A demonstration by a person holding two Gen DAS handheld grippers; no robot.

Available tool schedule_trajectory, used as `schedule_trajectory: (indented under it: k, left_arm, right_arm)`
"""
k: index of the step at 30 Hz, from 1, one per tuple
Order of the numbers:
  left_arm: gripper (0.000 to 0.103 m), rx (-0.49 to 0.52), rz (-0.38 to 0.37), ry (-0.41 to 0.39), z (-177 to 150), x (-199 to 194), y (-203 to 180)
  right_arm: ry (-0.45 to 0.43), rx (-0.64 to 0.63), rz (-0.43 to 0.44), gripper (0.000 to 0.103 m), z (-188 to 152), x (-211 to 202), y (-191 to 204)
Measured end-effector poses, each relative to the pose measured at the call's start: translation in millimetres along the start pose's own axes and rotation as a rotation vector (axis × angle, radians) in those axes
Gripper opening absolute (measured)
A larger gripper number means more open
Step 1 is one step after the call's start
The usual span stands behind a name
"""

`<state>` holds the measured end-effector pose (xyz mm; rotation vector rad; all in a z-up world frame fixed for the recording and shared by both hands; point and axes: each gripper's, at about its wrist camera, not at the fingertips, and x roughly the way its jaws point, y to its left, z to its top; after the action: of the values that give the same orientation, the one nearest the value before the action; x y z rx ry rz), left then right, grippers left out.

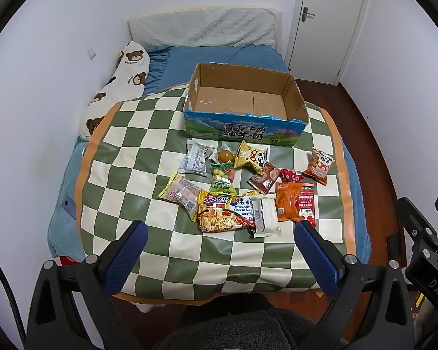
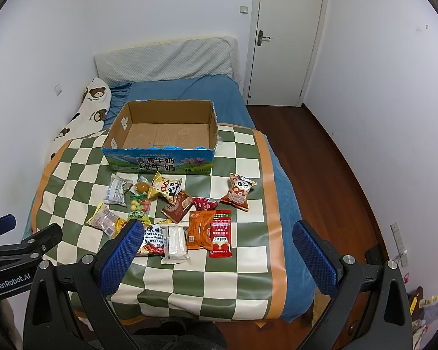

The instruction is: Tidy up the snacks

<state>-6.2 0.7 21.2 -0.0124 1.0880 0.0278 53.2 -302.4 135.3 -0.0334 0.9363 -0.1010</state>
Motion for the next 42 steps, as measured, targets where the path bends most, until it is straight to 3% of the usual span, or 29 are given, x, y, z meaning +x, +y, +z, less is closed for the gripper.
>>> schedule_trajectory:
  k: [42]
  left_arm:
    - [0.103,0.010,-0.001,-0.007,-0.2,3.2,2.7]
  right_arm:
    - [0.002,0.003,0.001,0.103,-7.5,2.5,6.2]
